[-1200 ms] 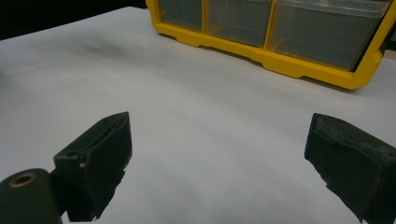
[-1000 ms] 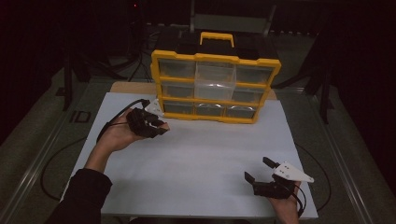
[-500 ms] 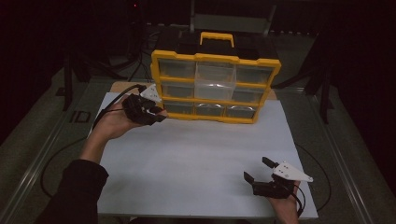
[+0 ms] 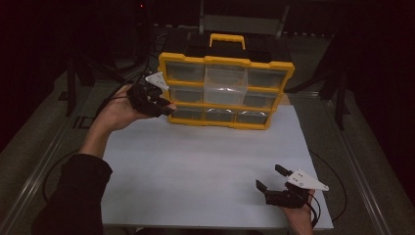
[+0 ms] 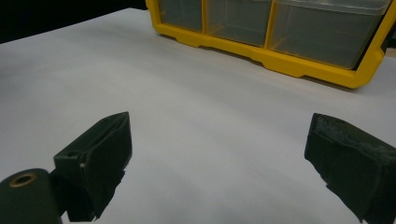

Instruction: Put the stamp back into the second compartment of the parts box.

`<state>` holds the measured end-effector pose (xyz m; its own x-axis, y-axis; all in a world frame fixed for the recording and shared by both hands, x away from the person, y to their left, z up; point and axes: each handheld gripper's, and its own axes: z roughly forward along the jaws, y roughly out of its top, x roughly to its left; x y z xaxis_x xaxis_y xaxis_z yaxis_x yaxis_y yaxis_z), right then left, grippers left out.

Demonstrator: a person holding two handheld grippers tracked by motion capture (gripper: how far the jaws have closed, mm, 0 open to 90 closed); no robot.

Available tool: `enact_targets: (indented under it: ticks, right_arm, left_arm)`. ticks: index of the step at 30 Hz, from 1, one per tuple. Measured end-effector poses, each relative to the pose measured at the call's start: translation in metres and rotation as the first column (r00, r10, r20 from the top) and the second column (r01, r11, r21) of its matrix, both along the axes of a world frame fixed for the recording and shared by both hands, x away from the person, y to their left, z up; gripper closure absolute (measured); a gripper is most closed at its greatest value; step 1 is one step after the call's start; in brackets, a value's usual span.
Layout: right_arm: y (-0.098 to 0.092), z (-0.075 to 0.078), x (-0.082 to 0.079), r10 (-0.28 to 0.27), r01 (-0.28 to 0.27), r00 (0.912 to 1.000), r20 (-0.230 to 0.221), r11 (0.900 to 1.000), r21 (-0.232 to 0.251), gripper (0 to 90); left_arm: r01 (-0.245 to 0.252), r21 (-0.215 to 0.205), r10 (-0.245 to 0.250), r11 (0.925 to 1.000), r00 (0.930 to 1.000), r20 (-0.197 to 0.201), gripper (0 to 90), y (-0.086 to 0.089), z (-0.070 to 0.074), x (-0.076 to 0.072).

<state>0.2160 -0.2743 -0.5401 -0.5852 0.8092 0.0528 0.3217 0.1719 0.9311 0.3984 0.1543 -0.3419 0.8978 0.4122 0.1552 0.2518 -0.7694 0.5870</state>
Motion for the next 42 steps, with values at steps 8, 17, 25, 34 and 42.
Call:
enact_targets:
  ticks: [8,17,25,34,42]
  right_arm:
    - [-0.002,0.000,0.000,-0.005,0.005,1.0000,0.000,1.000,0.006,7.2]
    - [-0.002,0.000,-0.001,-0.006,0.006,1.0000,-0.001,1.000,0.011,7.2]
    - [-0.004,0.000,-0.001,-0.006,0.006,1.0000,0.002,1.000,0.013,7.2]
    - [-0.005,0.000,-0.001,-0.018,0.018,0.9998,0.004,0.999,0.026,7.2]
    - [-0.006,-0.001,0.002,-0.020,0.020,0.9998,0.000,0.999,0.035,7.2]
  left_arm:
    - [-0.018,-0.028,0.018,0.9994,0.9998,-0.001,66.7,0.000,0.020,0.011]
    - [-0.029,-0.047,0.028,0.9985,0.9996,-0.003,66.6,-0.007,0.031,0.019]
    - [-0.031,-0.051,0.032,0.9982,0.9994,0.014,66.6,-0.013,0.046,0.027]
    - [-0.007,-0.061,0.009,0.9981,0.9997,0.025,66.6,-0.027,0.061,0.033]
    - [0.009,-0.053,-0.008,0.9986,0.9995,0.030,66.5,-0.041,0.074,0.042]
